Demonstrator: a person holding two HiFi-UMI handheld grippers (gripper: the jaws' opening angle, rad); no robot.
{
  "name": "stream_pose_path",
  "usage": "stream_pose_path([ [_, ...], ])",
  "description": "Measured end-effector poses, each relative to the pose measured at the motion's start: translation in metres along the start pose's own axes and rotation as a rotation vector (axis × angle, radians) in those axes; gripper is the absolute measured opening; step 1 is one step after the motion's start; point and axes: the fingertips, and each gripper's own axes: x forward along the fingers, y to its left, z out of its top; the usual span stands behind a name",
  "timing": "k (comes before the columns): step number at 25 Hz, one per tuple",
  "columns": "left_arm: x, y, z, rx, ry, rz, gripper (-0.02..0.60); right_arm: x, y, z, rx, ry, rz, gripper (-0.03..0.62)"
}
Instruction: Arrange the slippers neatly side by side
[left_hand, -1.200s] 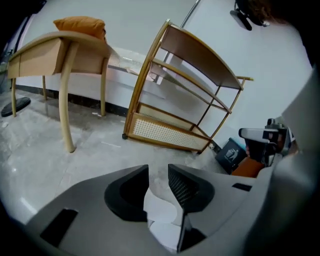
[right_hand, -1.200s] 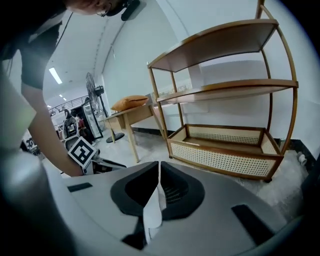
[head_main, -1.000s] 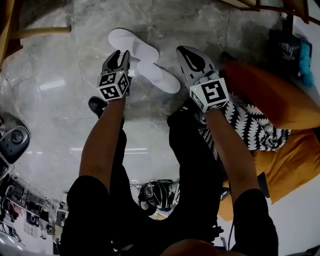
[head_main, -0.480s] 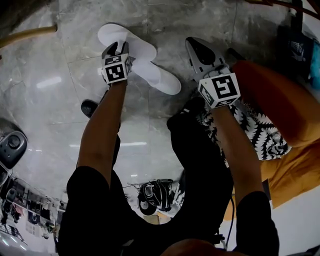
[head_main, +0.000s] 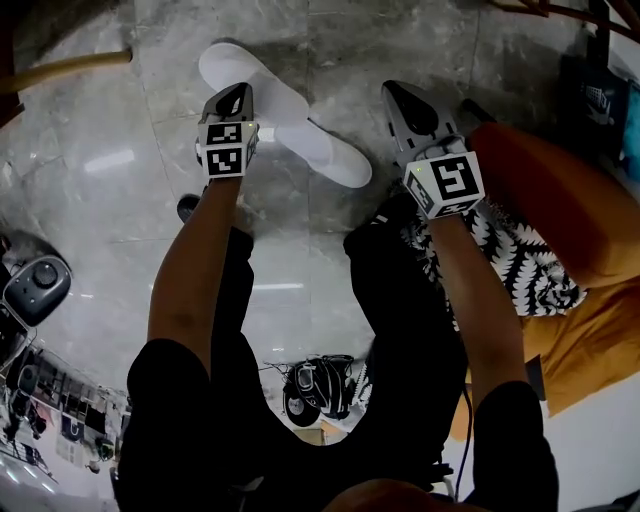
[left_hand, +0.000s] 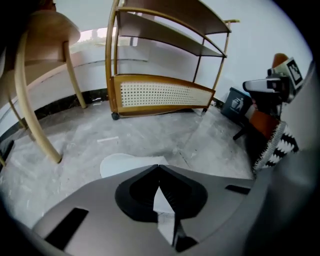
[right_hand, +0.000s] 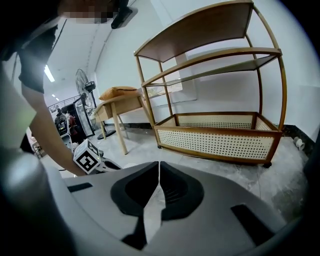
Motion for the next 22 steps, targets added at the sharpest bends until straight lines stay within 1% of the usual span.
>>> stream_pose_path([
  [4, -0.015, 0.005, 0.017, 0.164, -0.031, -0.087, 0.015, 0.001, 0.007, 0.003, 0.002, -0.003, -0.002, 0.032],
  [8, -0.02, 0.01, 0.027, 0.289, -0.063, -0.169, 0.015, 0.003, 0.014, -0.003, -0.005, 0.001, -0.004, 0.032],
  [10, -0.017, 0.011, 0.029, 0.327, -0.066, -0.216, 0.015, 0.006, 0.018, -0.005, -0.008, 0.002, -0.004, 0.032],
  [14, -0.004, 0.014, 0.02, 0.374, -0.035, -0.288, 0.015, 0.014, 0.02, -0.015, -0.009, 0.005, -0.011, 0.032],
  [15, 0.0, 0.013, 0.015, 0.394, -0.021, -0.304, 0.015, 0.016, 0.02, -0.018, -0.011, 0.009, -0.012, 0.032],
  [17, 0.008, 0.012, 0.001, 0.464, 0.026, -0.341, 0.015, 0.021, 0.02, -0.022, -0.016, 0.014, -0.012, 0.032],
  [19, 0.014, 0.017, -0.01, 0.526, 0.066, -0.354, 0.015, 0.026, 0.022, -0.023, -0.022, 0.01, -0.009, 0.032],
  [20, 0.016, 0.021, -0.013, 0.539, 0.074, -0.35, 0.015, 0.028, 0.024, -0.023, -0.026, 0.008, -0.006, 0.032],
  [22, 0.018, 0.03, -0.016, 0.535, 0.074, -0.33, 0.015, 0.03, 0.028, -0.026, -0.037, 0.01, 0.002, 0.032],
])
